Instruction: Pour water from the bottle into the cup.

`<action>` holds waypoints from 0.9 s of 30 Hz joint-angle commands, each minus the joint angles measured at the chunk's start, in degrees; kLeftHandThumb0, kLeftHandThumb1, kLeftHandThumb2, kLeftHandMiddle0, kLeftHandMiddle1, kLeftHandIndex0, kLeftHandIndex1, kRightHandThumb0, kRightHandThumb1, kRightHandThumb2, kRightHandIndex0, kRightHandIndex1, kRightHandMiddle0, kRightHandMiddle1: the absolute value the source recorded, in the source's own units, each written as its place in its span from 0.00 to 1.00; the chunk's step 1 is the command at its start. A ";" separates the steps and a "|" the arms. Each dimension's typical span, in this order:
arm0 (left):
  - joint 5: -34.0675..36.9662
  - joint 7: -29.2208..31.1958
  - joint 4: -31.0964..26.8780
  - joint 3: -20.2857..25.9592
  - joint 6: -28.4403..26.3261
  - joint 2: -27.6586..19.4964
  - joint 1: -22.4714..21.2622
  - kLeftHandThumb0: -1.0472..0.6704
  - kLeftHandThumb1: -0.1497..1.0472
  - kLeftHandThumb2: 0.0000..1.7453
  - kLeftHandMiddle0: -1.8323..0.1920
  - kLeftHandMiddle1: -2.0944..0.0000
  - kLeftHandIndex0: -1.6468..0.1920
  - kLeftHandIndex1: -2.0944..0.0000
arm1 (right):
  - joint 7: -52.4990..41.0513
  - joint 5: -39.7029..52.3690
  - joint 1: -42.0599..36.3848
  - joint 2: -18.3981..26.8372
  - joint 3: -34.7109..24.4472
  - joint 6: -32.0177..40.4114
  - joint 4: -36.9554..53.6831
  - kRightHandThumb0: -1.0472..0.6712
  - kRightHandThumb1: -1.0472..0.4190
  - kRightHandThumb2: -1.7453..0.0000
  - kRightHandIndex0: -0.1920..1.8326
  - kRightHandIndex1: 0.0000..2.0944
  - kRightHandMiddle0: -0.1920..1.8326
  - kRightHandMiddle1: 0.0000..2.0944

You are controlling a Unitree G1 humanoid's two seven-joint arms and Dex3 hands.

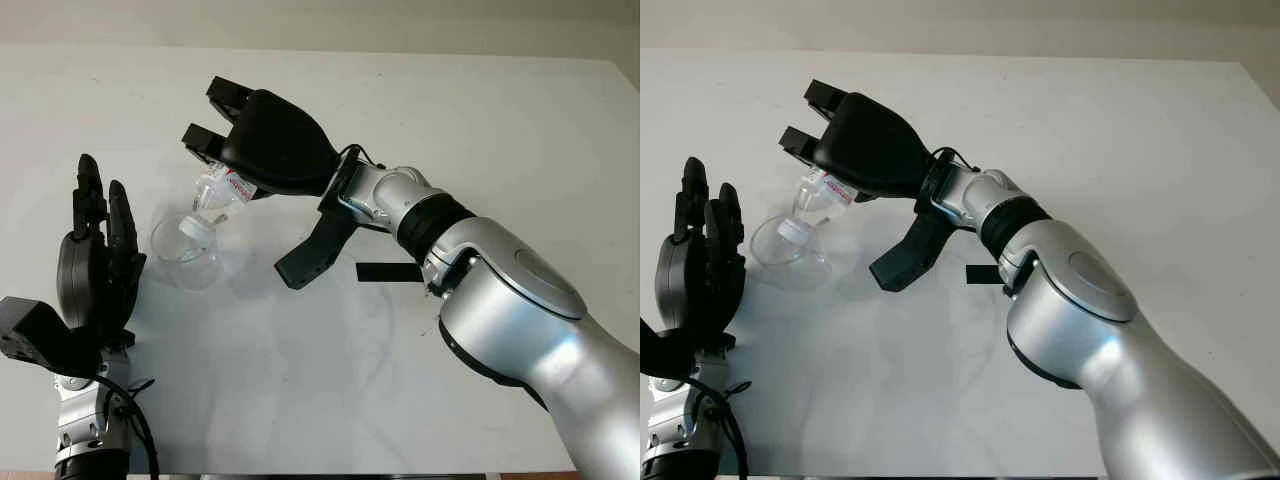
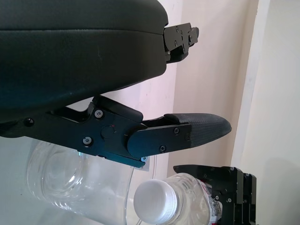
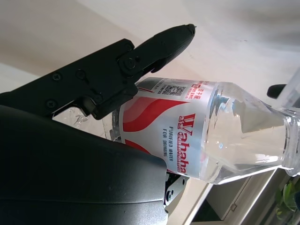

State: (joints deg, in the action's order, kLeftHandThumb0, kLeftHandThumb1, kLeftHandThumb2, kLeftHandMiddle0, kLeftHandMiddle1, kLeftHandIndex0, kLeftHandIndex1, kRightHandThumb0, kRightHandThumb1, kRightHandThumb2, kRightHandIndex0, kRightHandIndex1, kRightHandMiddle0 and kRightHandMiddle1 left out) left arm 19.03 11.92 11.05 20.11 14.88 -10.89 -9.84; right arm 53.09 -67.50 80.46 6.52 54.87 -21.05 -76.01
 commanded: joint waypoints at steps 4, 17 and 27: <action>0.27 0.09 2.03 -0.46 0.65 1.75 1.13 0.20 1.00 0.29 0.97 0.97 0.97 0.97 | 2.47 -1.03 1.66 -0.02 1.32 0.90 0.13 0.36 0.05 0.97 0.63 1.00 0.30 0.89; 0.69 -0.01 1.09 -0.31 0.36 2.13 2.46 0.18 1.00 0.27 0.97 0.97 0.97 0.97 | -6.25 14.08 -2.14 -0.98 -10.99 -3.99 0.65 0.36 0.00 0.94 0.68 1.00 0.45 1.00; 0.80 1.07 1.96 -0.35 -0.25 1.29 0.75 0.20 1.00 0.29 0.97 0.98 0.97 0.98 | -27.10 39.82 -9.91 0.57 -32.92 -12.02 5.60 0.39 0.00 0.83 0.69 1.00 0.57 1.00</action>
State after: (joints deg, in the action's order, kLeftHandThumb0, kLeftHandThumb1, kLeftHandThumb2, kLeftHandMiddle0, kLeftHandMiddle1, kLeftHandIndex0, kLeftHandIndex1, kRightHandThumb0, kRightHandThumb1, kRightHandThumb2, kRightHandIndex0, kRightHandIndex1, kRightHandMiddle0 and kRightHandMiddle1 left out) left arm 19.44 12.65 11.12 20.12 14.75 -10.39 -10.07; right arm 28.09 -30.39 71.67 6.23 24.73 -31.75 -72.22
